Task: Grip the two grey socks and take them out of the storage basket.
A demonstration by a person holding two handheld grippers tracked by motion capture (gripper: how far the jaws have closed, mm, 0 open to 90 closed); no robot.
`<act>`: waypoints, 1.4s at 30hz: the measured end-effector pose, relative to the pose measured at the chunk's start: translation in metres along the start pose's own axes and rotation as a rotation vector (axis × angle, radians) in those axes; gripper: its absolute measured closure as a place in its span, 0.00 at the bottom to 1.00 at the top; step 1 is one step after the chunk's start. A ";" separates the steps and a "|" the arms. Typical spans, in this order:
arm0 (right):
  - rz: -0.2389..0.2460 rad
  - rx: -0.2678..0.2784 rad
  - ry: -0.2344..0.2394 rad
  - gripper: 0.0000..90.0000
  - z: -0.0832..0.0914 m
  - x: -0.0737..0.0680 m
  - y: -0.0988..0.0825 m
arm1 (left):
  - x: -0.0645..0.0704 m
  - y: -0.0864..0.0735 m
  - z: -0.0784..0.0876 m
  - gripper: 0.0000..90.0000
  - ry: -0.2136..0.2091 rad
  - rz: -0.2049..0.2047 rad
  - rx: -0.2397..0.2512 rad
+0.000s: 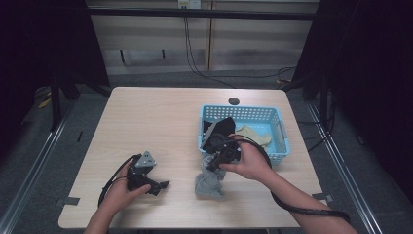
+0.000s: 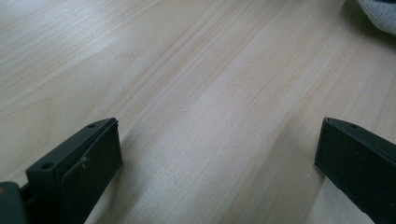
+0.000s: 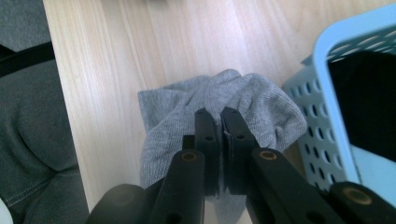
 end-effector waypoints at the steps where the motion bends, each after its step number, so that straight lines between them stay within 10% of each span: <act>1: 0.001 -0.013 0.002 0.96 -0.002 0.000 0.000 | 0.000 0.000 0.000 0.00 0.000 0.000 0.000; 11: -0.006 -0.014 0.004 0.94 -0.011 0.000 0.000 | 0.000 0.000 0.000 0.00 0.000 0.000 0.000; 25: -0.044 0.007 0.009 0.60 -0.002 -0.002 -0.011 | 0.000 -0.001 0.001 0.00 -0.005 -0.004 -0.008; 42: -0.101 0.053 -0.036 0.37 0.002 0.005 -0.069 | 0.000 -0.001 0.001 0.00 -0.005 -0.005 -0.007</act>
Point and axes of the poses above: each handheld gripper's, and its own axes: z roughly backward along the jaws, y roughly out of its top, x roughly to its right, the point moved 2 cm from there along -z, roughly forward along the jaws, and after that the axes turned 5 degrees about -x, right-handed, at the moved point
